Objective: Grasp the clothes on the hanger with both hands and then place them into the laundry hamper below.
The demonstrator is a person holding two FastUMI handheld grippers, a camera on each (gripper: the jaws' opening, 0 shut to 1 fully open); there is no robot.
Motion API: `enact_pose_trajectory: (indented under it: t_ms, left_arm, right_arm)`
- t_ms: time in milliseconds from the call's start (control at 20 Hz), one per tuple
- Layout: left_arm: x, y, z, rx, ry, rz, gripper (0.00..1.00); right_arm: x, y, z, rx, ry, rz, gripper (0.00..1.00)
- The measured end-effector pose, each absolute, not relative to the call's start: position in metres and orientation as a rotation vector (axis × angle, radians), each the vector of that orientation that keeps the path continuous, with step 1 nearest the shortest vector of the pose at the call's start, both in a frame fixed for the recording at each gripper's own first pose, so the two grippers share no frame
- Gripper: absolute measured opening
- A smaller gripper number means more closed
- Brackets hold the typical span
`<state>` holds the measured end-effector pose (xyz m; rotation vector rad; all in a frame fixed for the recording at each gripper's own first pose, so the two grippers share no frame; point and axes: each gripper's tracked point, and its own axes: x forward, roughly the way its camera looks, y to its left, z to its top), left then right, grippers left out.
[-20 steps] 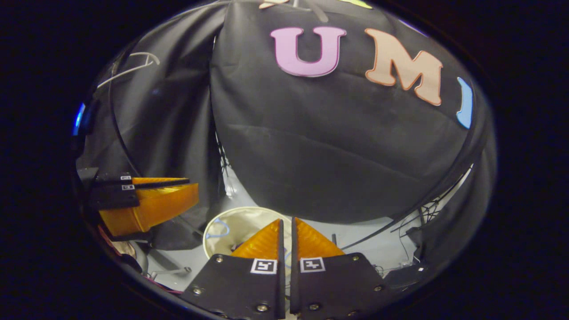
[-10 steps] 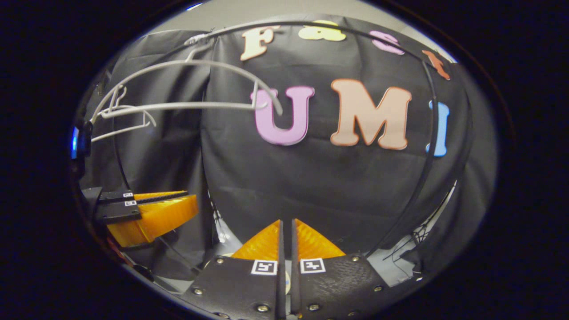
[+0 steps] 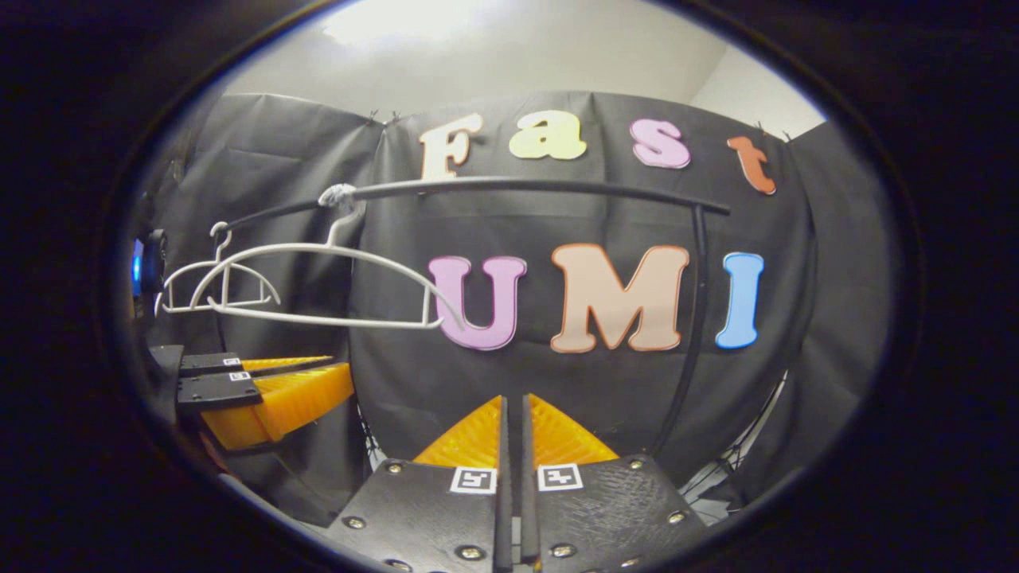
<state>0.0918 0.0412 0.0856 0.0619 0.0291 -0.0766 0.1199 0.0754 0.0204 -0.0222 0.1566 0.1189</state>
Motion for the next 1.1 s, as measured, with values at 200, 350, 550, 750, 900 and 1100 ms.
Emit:
enact_pose_trajectory:
  t_ms: [200,350,550,750,900,1100]
  left_arm:
    - [0.084,0.022,0.103,0.080,-0.009,-0.076,0.17]
    - [0.074,0.007,0.108,0.071,-0.026,-0.074,0.40]
    - [0.064,-0.007,0.117,0.079,-0.052,-0.057,0.88]
    - [0.053,-0.019,0.122,0.092,-0.064,-0.036,0.96]
    - [0.048,-0.027,0.125,0.094,-0.066,-0.029,0.98]
    - [0.045,-0.044,0.126,0.109,-0.065,-0.029,0.96]
  right_arm:
    - [0.106,0.057,0.048,-0.009,0.101,0.112,0.07]
    - [0.094,0.045,0.059,-0.015,0.080,0.115,0.24]
    - [0.081,0.030,0.067,-0.013,0.066,0.120,0.50]
    - [0.067,0.011,0.076,0.004,0.050,0.116,0.78]
    - [0.056,-0.006,0.082,0.008,0.037,0.097,0.84]
    - [0.047,-0.032,0.088,0.011,0.020,0.069,0.93]
